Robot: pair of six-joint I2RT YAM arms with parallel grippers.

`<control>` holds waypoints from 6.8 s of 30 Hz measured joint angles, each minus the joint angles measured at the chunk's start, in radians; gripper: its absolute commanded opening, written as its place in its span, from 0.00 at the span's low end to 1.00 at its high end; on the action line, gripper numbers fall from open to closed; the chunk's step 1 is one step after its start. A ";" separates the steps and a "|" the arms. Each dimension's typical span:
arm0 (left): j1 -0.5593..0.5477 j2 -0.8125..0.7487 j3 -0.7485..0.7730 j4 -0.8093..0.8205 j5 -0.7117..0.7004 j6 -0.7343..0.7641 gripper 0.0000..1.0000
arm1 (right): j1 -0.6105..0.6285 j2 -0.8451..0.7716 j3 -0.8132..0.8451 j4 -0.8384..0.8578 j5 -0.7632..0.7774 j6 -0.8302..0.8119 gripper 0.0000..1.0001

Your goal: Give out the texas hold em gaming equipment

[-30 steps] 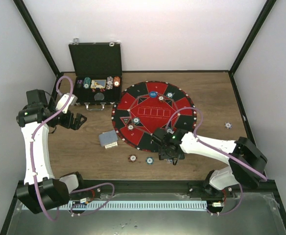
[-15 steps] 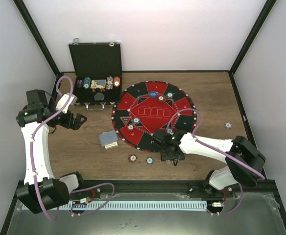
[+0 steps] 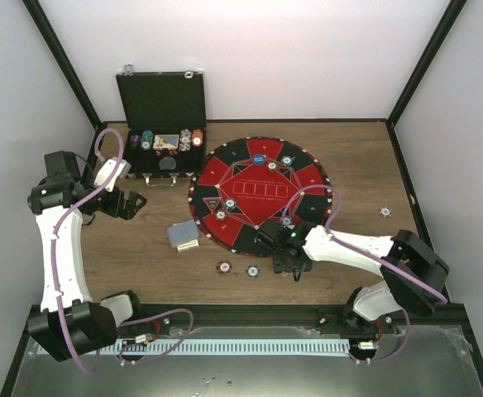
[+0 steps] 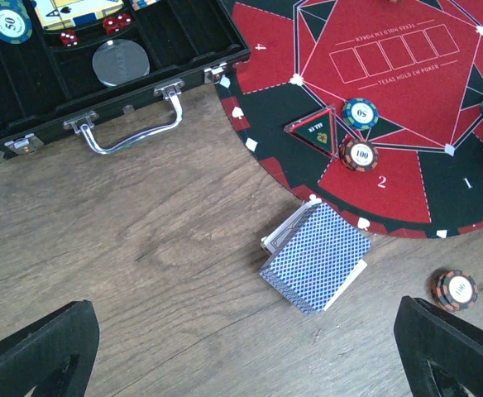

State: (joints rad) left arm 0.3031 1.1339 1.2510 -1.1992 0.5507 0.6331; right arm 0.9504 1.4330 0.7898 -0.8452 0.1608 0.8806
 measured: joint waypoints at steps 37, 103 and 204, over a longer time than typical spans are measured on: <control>0.000 -0.009 -0.002 0.000 0.000 0.001 1.00 | 0.000 -0.029 0.090 -0.064 0.002 -0.018 0.38; 0.000 -0.007 0.006 -0.001 0.008 0.004 1.00 | -0.024 0.103 0.322 -0.105 -0.007 -0.163 0.80; 0.000 -0.008 0.006 -0.001 0.011 0.008 1.00 | -0.085 -0.040 0.083 -0.058 -0.078 -0.101 0.36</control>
State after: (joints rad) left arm 0.3031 1.1263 1.2568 -1.1999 0.5621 0.6407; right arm 0.8654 1.3930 0.8726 -0.9035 0.0830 0.7792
